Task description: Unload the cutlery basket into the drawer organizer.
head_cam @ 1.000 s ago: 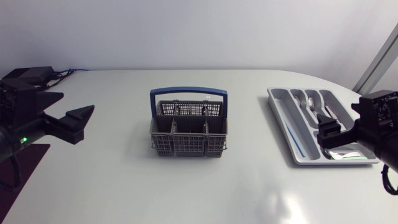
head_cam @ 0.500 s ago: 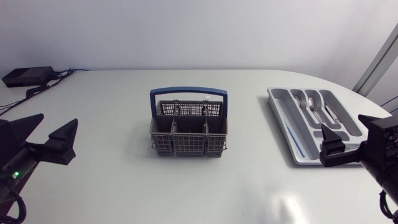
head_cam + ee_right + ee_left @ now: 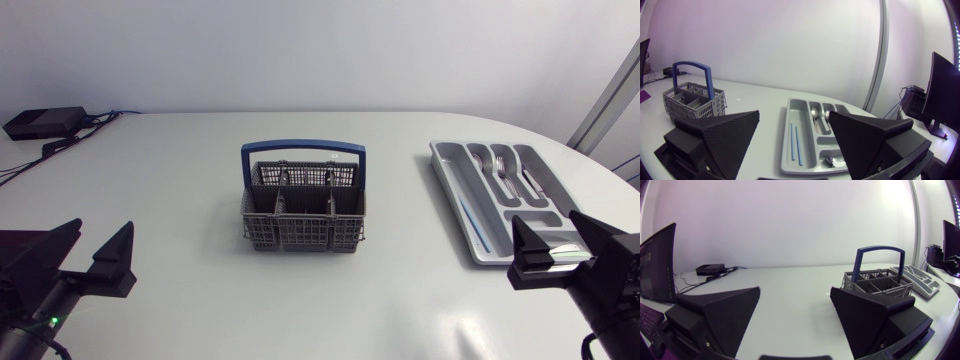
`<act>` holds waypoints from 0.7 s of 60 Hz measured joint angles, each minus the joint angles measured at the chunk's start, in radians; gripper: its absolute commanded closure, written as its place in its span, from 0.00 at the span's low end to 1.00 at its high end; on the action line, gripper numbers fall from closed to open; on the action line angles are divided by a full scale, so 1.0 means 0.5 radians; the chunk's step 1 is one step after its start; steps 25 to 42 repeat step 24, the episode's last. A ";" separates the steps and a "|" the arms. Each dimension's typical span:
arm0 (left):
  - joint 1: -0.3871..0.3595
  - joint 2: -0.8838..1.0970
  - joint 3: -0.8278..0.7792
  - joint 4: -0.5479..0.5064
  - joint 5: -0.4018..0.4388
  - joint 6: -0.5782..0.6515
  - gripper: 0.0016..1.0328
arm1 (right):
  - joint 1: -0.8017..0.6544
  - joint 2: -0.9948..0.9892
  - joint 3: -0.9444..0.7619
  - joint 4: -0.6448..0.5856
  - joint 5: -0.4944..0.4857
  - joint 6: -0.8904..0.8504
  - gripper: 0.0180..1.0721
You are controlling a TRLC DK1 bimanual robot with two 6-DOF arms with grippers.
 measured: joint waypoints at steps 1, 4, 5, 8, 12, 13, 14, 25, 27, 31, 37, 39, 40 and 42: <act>-0.002 -0.017 -0.014 0.002 -0.002 -0.005 0.04 | 0.000 -0.018 -0.013 0.001 -0.003 0.018 0.05; -0.011 -0.063 -0.047 0.028 -0.024 -0.026 0.04 | 0.000 -0.080 -0.050 0.002 -0.013 0.066 0.05; -0.012 -0.089 -0.049 0.037 -0.025 -0.037 0.04 | 0.002 -0.108 -0.066 0.006 -0.019 0.087 0.05; -0.014 -0.110 -0.049 0.037 -0.028 -0.042 0.04 | 0.007 -0.158 -0.099 0.008 -0.029 0.130 0.05; -0.014 -0.118 -0.050 0.037 -0.028 -0.042 0.04 | 0.013 -0.206 -0.139 0.007 -0.034 0.166 0.05; -0.014 -0.118 -0.050 0.037 -0.028 -0.042 0.04 | 0.013 -0.211 -0.143 0.006 -0.034 0.173 0.05; -0.014 -0.118 -0.050 0.037 -0.028 -0.042 0.04 | 0.013 -0.213 -0.144 0.008 -0.034 0.178 0.05; -0.014 -0.118 -0.050 0.039 -0.028 -0.043 0.04 | 0.013 -0.222 -0.144 0.008 -0.034 0.195 0.05; -0.014 -0.118 -0.050 0.039 -0.028 -0.043 0.04 | 0.013 -0.222 -0.144 0.008 -0.034 0.195 0.05; -0.014 -0.118 -0.050 0.039 -0.028 -0.043 0.04 | 0.013 -0.222 -0.144 0.008 -0.034 0.195 0.05; -0.014 -0.118 -0.050 0.039 -0.028 -0.043 0.04 | 0.013 -0.222 -0.144 0.008 -0.034 0.195 0.05; -0.014 -0.118 -0.050 0.039 -0.028 -0.043 0.04 | 0.013 -0.222 -0.144 0.008 -0.034 0.195 0.05; -0.014 -0.118 -0.050 0.039 -0.028 -0.043 0.04 | 0.013 -0.222 -0.144 0.008 -0.034 0.195 0.05; -0.014 -0.118 -0.050 0.039 -0.028 -0.043 0.04 | 0.013 -0.222 -0.144 0.008 -0.034 0.195 0.05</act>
